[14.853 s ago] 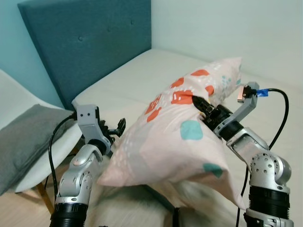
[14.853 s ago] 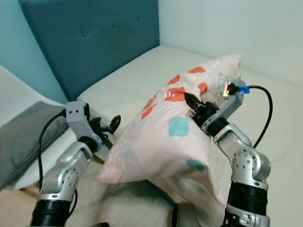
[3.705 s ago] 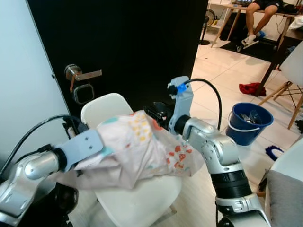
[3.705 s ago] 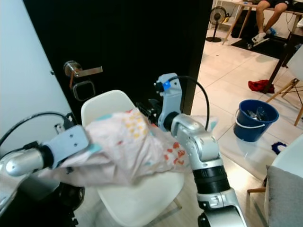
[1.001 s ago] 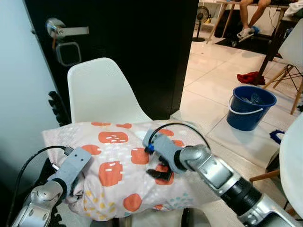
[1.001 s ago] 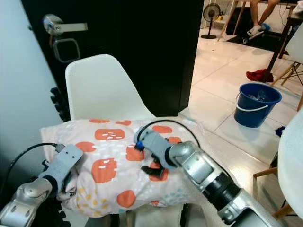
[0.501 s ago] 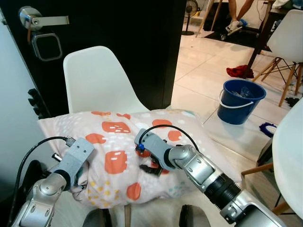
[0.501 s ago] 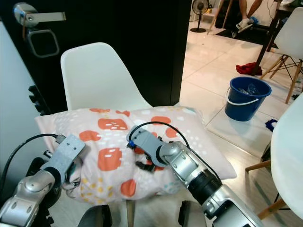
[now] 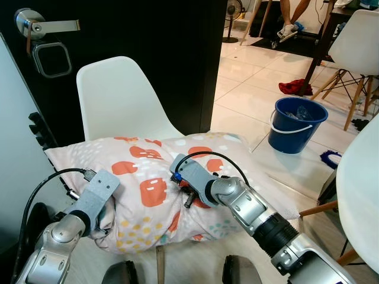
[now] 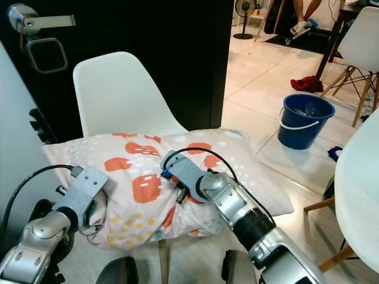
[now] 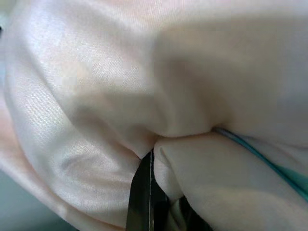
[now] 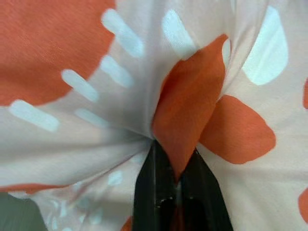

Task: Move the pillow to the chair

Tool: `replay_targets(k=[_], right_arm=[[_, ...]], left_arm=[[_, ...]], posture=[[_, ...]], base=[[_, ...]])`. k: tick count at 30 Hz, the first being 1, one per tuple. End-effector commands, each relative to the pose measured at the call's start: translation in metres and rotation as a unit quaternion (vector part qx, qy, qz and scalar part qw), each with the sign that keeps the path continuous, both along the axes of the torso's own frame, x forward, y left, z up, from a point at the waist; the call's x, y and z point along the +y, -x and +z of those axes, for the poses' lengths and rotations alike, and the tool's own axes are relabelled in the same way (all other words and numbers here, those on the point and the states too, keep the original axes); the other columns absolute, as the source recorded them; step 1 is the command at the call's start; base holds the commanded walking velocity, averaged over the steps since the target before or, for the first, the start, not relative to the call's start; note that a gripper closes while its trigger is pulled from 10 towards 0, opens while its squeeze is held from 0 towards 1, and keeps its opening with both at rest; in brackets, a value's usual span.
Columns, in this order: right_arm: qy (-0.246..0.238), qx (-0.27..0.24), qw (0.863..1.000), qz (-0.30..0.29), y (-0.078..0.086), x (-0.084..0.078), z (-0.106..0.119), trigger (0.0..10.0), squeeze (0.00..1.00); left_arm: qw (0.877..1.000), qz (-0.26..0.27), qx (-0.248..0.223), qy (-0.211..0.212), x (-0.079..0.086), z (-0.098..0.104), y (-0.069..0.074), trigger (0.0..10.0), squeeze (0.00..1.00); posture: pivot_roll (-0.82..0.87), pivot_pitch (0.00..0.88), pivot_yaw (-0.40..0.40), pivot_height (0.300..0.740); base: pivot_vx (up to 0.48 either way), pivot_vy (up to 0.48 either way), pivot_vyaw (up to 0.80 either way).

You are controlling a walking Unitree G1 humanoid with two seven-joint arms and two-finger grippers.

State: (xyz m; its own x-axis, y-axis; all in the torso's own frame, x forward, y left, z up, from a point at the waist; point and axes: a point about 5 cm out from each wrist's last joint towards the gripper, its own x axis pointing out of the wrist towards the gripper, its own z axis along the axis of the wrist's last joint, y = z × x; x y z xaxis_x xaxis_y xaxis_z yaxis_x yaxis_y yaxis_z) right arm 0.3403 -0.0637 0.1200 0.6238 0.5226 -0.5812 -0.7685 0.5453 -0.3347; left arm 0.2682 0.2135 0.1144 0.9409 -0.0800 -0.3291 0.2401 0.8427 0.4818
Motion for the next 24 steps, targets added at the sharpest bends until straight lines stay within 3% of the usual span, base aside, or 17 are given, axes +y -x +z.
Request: replay_targets(k=[1, 6, 8, 10, 11, 14, 19, 20, 21, 24], right_arm=[[-0.007, -0.016, 1.0, -0.003, -0.004, 0.003, 0.005, 0.0, 0.0], [-0.027, -0.039, 0.999, -0.019, -0.011, 0.005, 0.012, 0.0, 0.0], [-0.054, -0.069, 0.995, -0.046, -0.021, 0.006, 0.024, 0.0, 0.0], [-0.089, -0.134, 0.984, -0.075, -0.036, 0.009, 0.051, 0.0, 0.0], [-0.089, -0.134, 0.984, -0.075, -0.036, 0.009, 0.051, 0.0, 0.0], [-0.128, -0.201, 0.966, -0.099, -0.05, 0.014, 0.084, 0.0, 0.0], [-0.161, -0.253, 0.948, -0.111, -0.057, 0.022, 0.115, 0.0, 0.0], [-0.186, -0.285, 0.934, -0.107, -0.059, 0.029, 0.135, 0.0, 0.0], [-0.186, -0.285, 0.934, -0.107, -0.059, 0.029, 0.135, 0.0, 0.0], [-0.255, -0.329, 0.906, -0.078, -0.056, 0.046, 0.169, 0.0, 0.0]], left_arm=[[0.999, -0.012, -0.043, 0.005, -0.009, 0.017, -0.007, 0.0, 0.0], [0.997, 0.001, -0.083, 0.007, -0.007, 0.031, -0.012, 0.0, 0.0], [0.99, 0.033, -0.14, 0.012, -0.002, 0.051, -0.018, 0.0, 0.0], [0.971, 0.067, -0.231, 0.015, 0.003, 0.084, -0.023, 0.0, 0.0], [0.971, 0.067, -0.231, 0.015, 0.003, 0.084, -0.023, 0.0, 0.0], [0.944, 0.082, -0.318, 0.009, 0.004, 0.117, -0.021, 0.0, 0.0], [0.932, 0.077, -0.355, 0.003, -0.001, 0.132, -0.019, 0.0, 0.0], [0.928, 0.071, -0.366, -0.004, -0.007, 0.135, -0.017, 0.0, 0.0], [0.928, 0.071, -0.366, -0.004, -0.007, 0.135, -0.017, 0.0, 0.0], [0.924, 0.054, -0.378, -0.014, -0.02, 0.136, -0.012, 0.0, 0.0]], posture=[[0.03, 0.018, -0.038, 0.509], [0.04, 0.022, -0.036, 0.509], [0.04, 0.024, -0.035, 0.509], [0.04, 0.025, -0.036, 0.509], [0.04, 0.025, -0.036, 0.509], [0.04, 0.025, -0.037, 0.509], [0.06, 0.024, -0.044, 0.509], [0.07, 0.025, -0.046, 0.509], [0.07, 0.025, -0.046, 0.509], [0.07, 0.026, -0.051, 0.509]], base=[[0.0, 0.0, 0.0], [0.0, 0.0, 0.0], [0.0, 0.0, 0.0], [0.0, 0.0, 0.0], [0.0, 0.0, 0.0], [0.0, 0.0, 0.0], [0.0, 0.0, 0.0], [0.0, 0.0, 0.0], [0.0, 0.0, 0.0], [0.0, 0.0, 0.0]])
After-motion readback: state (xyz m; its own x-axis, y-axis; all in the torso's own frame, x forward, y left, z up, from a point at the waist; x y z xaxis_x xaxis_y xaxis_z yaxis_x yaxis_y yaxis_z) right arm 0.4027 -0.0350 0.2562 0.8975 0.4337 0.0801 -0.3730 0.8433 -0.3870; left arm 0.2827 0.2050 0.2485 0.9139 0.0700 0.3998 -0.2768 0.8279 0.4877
